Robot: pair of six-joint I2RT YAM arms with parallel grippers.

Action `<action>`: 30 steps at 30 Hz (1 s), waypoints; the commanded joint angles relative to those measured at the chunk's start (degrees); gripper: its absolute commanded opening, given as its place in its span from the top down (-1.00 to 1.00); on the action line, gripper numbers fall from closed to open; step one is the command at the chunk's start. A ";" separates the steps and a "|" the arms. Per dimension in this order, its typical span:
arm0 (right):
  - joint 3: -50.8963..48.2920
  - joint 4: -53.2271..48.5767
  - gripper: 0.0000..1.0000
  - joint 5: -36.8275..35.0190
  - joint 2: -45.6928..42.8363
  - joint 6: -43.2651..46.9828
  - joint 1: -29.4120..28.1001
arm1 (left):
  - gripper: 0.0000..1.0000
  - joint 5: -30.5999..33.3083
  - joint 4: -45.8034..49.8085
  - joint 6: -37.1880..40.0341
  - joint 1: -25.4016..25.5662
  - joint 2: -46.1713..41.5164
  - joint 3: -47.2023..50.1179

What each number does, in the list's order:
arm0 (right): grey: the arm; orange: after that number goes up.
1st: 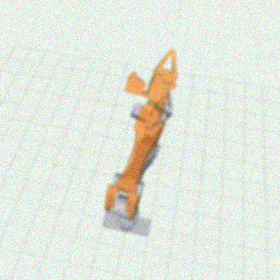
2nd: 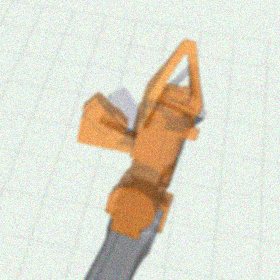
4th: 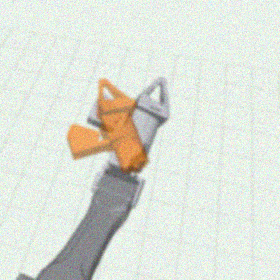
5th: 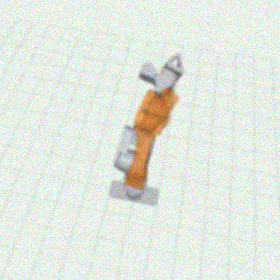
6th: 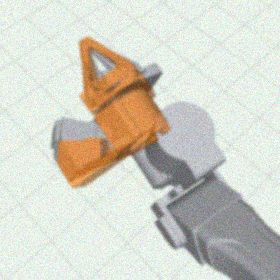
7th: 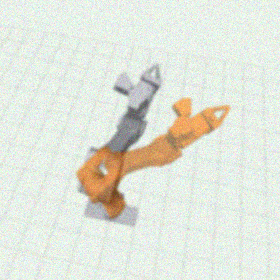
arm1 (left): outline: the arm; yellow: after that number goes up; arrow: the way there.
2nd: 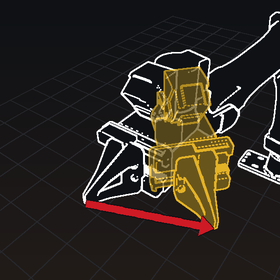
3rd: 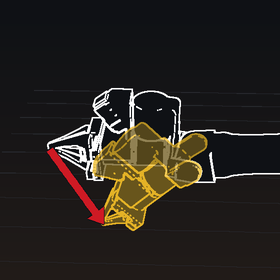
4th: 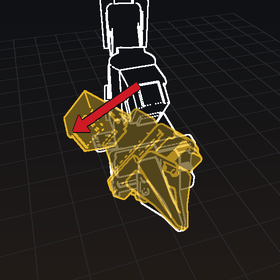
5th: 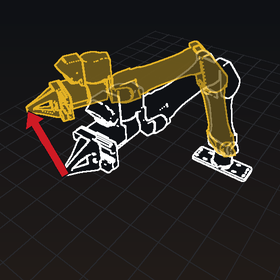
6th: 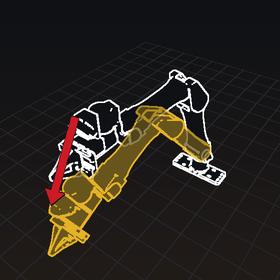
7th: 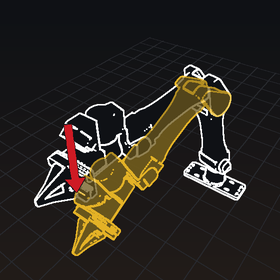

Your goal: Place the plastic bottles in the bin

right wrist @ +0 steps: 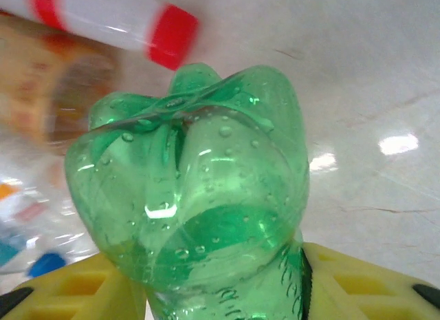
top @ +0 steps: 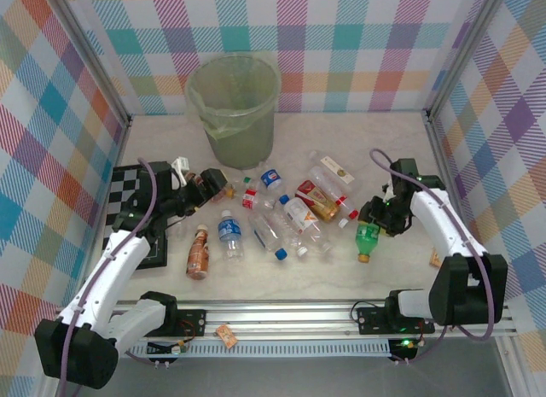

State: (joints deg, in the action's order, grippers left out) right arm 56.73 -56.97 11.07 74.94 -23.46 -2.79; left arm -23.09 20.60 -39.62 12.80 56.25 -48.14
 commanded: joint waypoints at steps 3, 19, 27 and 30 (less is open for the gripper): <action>5.60 1.14 -0.01 12.17 -3.13 -3.43 -2.19 | -0.99 -6.29 -7.10 0.86 4.90 2.37 -1.07; 21.63 27.66 -0.01 33.75 13.04 -18.85 -23.31 | -0.99 -9.39 -19.47 6.40 24.84 18.70 -8.66; 22.02 30.16 0.01 34.89 14.18 -19.97 -24.35 | -0.68 -6.59 -19.53 6.76 24.89 20.34 -8.90; 22.11 30.03 0.00 34.98 14.44 -19.78 -24.29 | -0.50 -5.79 -19.29 7.01 24.89 20.59 -9.33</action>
State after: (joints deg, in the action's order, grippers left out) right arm 76.64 -28.71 44.03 89.10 -42.85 -27.18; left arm -30.06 2.79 -33.36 37.10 76.51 -55.88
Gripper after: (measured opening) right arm 0.498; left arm 0.764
